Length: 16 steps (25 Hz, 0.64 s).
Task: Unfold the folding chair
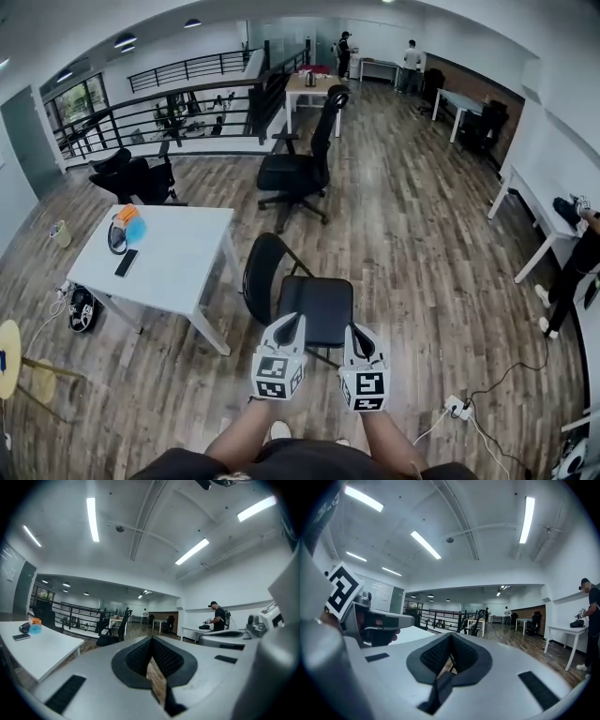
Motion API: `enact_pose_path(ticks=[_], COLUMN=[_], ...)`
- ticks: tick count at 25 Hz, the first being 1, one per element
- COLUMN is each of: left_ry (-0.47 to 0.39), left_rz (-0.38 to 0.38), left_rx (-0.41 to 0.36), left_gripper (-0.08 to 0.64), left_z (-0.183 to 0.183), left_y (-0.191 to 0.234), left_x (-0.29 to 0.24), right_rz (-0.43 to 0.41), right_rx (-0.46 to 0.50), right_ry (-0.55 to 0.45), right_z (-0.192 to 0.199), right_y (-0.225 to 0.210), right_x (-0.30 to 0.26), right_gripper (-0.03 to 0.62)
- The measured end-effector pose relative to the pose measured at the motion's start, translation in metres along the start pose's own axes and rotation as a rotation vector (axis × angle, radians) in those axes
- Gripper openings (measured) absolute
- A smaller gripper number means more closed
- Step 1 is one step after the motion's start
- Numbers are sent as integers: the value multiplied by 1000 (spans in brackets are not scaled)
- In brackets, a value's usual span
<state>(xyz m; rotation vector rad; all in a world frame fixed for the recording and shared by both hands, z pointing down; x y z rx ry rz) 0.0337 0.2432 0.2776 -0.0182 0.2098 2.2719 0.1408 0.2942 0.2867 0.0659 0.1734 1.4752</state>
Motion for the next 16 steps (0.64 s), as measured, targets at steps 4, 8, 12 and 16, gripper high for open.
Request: enact_pose_path(ticks=[4, 8, 12, 16], left_ry=[20, 23, 6, 20], left_rz=[-9, -23, -23, -22], left_rx=[-2, 7, -11, -11], left_gripper=[5, 5, 5, 5], left_z=[8, 17, 11, 20], left_y=[-18, -29, -35, -38], left_x=[8, 19, 12, 4], right_rz=[10, -16, -23, -19], right_rx=[-8, -11, 9, 10], right_ry=[6, -46, -97, -79], right_z=[7, 2, -10, 0], right_y=[-14, -13, -18, -22], right_x=[18, 36, 35, 31], right_gripper=[14, 14, 14, 14])
Point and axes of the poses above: the fingertips, and each gripper's own axes: x backward along the fingers, y to its left, z out of its underside, the point moved 1 cm from there along x, backward along the fingers, and after that the axes turned 3 degrees about x, right-handed, at the moved point
